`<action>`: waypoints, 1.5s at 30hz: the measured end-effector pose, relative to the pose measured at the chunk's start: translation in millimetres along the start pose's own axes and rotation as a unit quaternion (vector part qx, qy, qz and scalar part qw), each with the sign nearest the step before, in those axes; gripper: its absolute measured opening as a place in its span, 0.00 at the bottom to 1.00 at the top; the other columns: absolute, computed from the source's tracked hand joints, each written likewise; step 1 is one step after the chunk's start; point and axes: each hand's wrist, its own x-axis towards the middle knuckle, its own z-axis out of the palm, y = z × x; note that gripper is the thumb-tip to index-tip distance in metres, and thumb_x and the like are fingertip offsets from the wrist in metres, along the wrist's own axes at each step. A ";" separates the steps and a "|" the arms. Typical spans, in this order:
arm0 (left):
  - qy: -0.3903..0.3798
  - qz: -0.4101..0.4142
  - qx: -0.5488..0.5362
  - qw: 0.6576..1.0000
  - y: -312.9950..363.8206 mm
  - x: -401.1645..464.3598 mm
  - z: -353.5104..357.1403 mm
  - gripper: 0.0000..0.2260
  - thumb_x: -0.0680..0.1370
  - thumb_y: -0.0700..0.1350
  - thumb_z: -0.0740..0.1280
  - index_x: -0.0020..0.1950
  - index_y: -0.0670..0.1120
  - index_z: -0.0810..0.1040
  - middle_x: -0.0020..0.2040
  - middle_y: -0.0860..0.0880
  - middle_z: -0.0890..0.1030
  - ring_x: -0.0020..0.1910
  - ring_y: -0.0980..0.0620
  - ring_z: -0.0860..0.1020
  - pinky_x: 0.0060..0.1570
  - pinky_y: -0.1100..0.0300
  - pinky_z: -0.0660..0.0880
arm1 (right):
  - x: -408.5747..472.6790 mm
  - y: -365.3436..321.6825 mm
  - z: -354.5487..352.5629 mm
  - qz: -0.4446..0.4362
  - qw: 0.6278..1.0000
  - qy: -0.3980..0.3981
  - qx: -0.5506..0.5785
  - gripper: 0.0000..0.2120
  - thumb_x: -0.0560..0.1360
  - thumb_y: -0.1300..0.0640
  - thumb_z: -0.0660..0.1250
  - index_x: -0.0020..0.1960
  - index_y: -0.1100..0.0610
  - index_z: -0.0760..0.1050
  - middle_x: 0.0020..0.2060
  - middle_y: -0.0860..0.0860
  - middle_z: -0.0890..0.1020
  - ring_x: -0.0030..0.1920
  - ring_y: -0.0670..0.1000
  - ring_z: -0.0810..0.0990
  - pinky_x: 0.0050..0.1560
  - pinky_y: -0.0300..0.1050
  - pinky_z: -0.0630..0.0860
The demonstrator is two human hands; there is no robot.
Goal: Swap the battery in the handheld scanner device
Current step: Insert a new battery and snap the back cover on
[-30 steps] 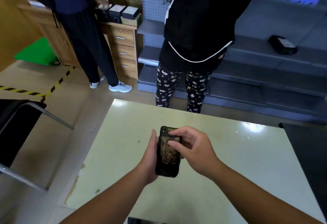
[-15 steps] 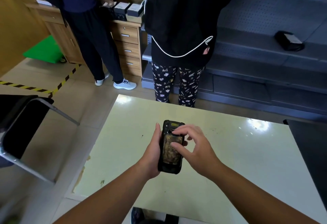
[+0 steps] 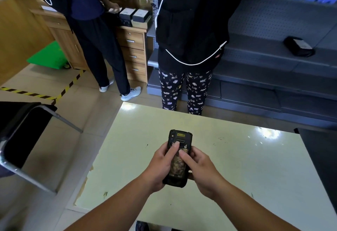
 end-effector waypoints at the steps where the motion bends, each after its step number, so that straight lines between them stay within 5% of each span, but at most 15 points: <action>1: 0.002 0.000 -0.001 1.000 -0.5 0.9 0.2 0.14 0.82 0.53 0.65 0.63 0.49 0.80 0.59 0.39 0.85 0.57 0.38 0.84 0.58 0.36 0.79 | 1.2 0.4 -0.2 -0.003 1.000 0.003 -0.003 0.09 0.82 0.57 0.67 0.61 0.53 0.80 0.53 0.55 0.87 0.54 0.55 0.86 0.54 0.59 0.84; 10: 0.070 -0.047 0.012 0.996 -5.9 6.4 10.7 0.14 0.82 0.54 0.63 0.59 0.48 0.82 0.51 0.44 0.87 0.47 0.46 0.86 0.39 0.54 0.80 | 19.0 1.4 -1.4 0.004 0.987 0.129 -0.100 0.16 0.81 0.49 0.66 0.45 0.58 0.85 0.42 0.57 0.88 0.47 0.59 0.87 0.52 0.63 0.83; 17: 0.144 -0.071 0.068 0.985 -10.4 8.2 17.4 0.16 0.80 0.54 0.59 0.51 0.49 0.84 0.54 0.39 0.85 0.53 0.38 0.84 0.51 0.41 0.82 | 21.3 10.1 3.1 0.015 0.978 0.162 -0.126 0.19 0.81 0.52 0.61 0.42 0.64 0.80 0.36 0.60 0.84 0.37 0.56 0.82 0.39 0.48 0.77; 21: 0.147 -0.065 0.085 0.983 -10.5 6.5 20.3 0.18 0.72 0.55 0.59 0.47 0.43 0.82 0.45 0.40 0.85 0.43 0.43 0.83 0.44 0.48 0.79 | 21.4 13.3 4.9 0.024 0.972 0.187 -0.137 0.17 0.79 0.54 0.58 0.34 0.61 0.72 0.31 0.53 0.75 0.34 0.53 0.74 0.36 0.47 0.71; 38: 0.129 -0.079 0.071 0.986 -18.7 2.5 18.3 0.20 0.77 0.50 0.57 0.54 0.37 0.79 0.41 0.44 0.83 0.38 0.46 0.80 0.42 0.53 0.76 | 9.9 8.7 8.9 0.061 0.980 0.161 -0.101 0.15 0.80 0.59 0.53 0.36 0.57 0.71 0.34 0.53 0.73 0.36 0.52 0.70 0.37 0.46 0.67; 45: 0.124 -0.075 0.064 0.987 -22.2 5.1 10.7 0.16 0.80 0.54 0.61 0.51 0.45 0.83 0.46 0.45 0.87 0.44 0.45 0.84 0.45 0.51 0.79 | 11.4 14.8 5.5 0.066 0.984 0.138 -0.090 0.16 0.80 0.54 0.55 0.41 0.60 0.77 0.38 0.54 0.81 0.39 0.53 0.78 0.42 0.49 0.75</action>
